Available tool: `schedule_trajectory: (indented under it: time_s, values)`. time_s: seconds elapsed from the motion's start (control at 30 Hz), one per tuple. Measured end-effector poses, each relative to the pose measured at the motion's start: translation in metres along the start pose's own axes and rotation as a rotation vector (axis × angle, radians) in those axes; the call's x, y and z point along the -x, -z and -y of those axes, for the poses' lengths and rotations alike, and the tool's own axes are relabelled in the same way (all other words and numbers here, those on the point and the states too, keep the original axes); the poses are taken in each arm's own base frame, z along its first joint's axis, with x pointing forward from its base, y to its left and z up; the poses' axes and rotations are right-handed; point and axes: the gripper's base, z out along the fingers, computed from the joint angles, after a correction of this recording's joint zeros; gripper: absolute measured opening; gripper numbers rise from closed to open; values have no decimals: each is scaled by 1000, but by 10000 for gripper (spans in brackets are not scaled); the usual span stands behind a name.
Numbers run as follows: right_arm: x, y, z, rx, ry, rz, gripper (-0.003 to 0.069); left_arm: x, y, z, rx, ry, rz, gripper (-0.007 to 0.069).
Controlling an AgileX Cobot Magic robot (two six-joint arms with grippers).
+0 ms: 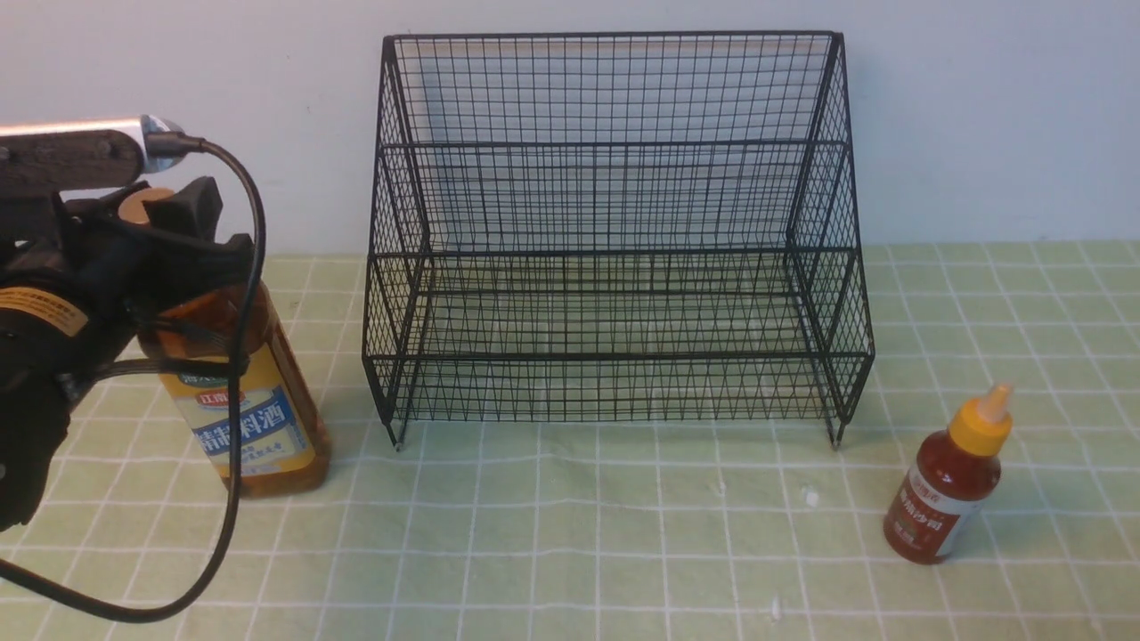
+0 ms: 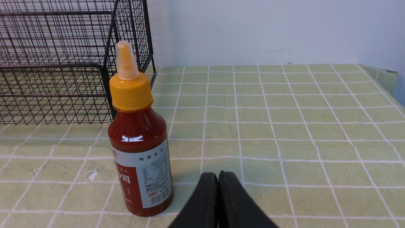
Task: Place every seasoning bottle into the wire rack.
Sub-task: Use the left arm to grab the condiment bottle closest to it, then use the left arm to put the condiment bottle back on the shelf
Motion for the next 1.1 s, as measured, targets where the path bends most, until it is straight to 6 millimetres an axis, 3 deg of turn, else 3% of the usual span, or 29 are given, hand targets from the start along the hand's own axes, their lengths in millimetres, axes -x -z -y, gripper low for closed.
schedule_trajectory:
  time_s: [0.2,0.37,0.5,0.63,0.73,0.97,1.1]
  values:
    - [0,0,0,0,0,0,-15,4,6,3,-22,-29,-17,301]
    - [0,0,0,0,0,0,-15,20,22,5,-30,-51,-45,301]
    - [0,0,0,0,0,0,-15,66,35,11,-46,-49,87,301]
    - [0,0,0,0,0,0,-15,130,53,18,-78,10,305,301]
    - [0,0,0,0,0,0,-15,157,58,22,-96,63,366,301]
    - [0,0,0,0,0,0,-15,170,39,26,-111,112,325,301]
    - [0,0,0,0,0,0,-15,167,21,44,-164,103,268,301]
